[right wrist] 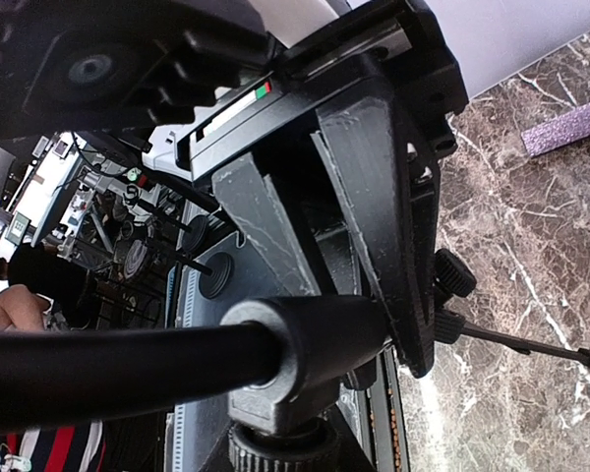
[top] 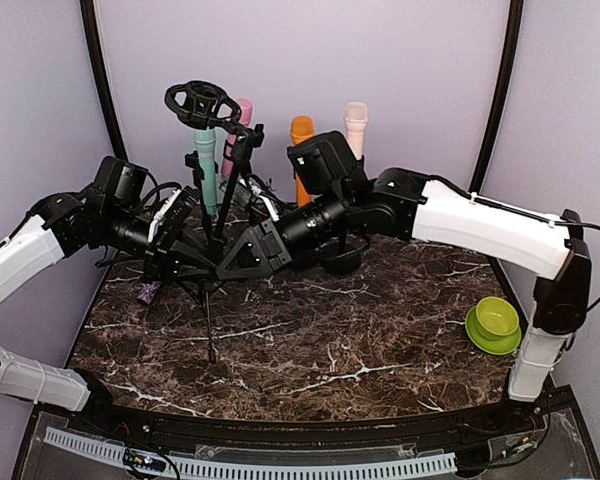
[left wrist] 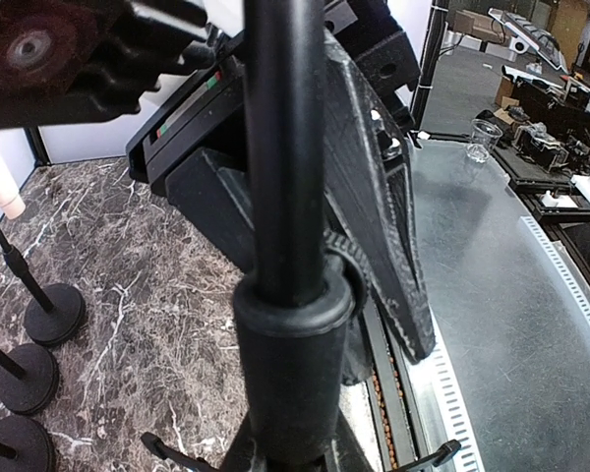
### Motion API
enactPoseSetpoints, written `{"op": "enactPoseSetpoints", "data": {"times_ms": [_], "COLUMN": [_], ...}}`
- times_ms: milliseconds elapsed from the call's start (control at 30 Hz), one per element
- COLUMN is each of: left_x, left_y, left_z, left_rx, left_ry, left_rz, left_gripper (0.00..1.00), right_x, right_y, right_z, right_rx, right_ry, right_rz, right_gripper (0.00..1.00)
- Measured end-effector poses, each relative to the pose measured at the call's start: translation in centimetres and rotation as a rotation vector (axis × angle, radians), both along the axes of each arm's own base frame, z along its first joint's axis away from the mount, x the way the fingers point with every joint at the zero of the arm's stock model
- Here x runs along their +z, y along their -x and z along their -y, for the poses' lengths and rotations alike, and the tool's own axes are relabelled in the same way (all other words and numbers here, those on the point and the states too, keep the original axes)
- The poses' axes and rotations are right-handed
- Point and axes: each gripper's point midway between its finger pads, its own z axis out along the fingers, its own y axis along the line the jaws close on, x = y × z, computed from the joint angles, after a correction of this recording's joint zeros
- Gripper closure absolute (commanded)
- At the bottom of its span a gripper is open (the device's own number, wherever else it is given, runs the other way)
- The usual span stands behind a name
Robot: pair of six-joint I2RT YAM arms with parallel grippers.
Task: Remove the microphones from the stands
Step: Unscrew the knob on the stand of the microphone stand.
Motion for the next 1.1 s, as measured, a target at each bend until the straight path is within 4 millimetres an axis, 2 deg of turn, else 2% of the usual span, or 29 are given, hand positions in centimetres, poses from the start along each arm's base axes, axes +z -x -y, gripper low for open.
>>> {"op": "enactPoseSetpoints", "data": {"times_ms": [100, 133, 167, 200, 333, 433, 600, 633, 733, 833, 1000, 1100], "left_x": [-0.1, -0.1, -0.2, -0.2, -0.4, -0.4, -0.3, -0.3, -0.3, -0.2, 0.0, 0.1], "left_y": [0.0, 0.0, 0.0, 0.0, 0.0, 0.1, 0.3, 0.3, 0.4, 0.5, 0.6, 0.7], "left_z": [0.0, 0.0, -0.1, -0.1, -0.1, 0.0, 0.0, 0.0, 0.0, 0.1, 0.1, 0.1], "left_rx": [0.000, 0.000, 0.001, 0.002, 0.005, 0.001, -0.007, -0.006, -0.004, -0.002, 0.002, 0.003], "left_ry": [-0.005, -0.005, -0.007, -0.008, -0.017, -0.017, -0.014, -0.015, -0.015, -0.012, -0.006, -0.004], "left_rz": [0.003, 0.004, 0.005, 0.006, 0.007, 0.007, 0.001, -0.002, -0.019, -0.044, -0.078, -0.091], "left_gripper": [1.00, 1.00, 1.00, 1.00, 1.00, 1.00, 1.00, 1.00, 1.00, 1.00, 1.00, 1.00], "right_x": [-0.2, -0.2, -0.3, -0.4, -0.2, 0.2, 0.3, 0.3, 0.3, 0.4, 0.7, 0.8], "right_y": [0.1, 0.1, 0.1, 0.2, 0.2, 0.2, -0.1, -0.1, 0.0, 0.0, 0.1, 0.2], "right_z": [-0.1, -0.1, -0.2, -0.2, -0.4, -0.5, -0.8, -0.8, -0.7, -0.7, -0.7, -0.6], "right_rx": [0.007, 0.010, 0.012, 0.013, 0.021, 0.021, 0.024, 0.023, 0.030, 0.033, 0.042, 0.043], "right_ry": [0.011, 0.012, 0.014, 0.017, 0.013, 0.004, 0.003, 0.005, 0.002, -0.001, -0.010, -0.015], "right_rz": [-0.015, -0.017, -0.019, -0.022, -0.027, -0.022, -0.022, -0.026, -0.023, -0.029, -0.028, -0.027], "right_gripper": [0.84, 0.78, 0.68, 0.65, 0.65, 0.74, 0.99, 0.98, 0.81, 0.73, 0.69, 0.73]}}
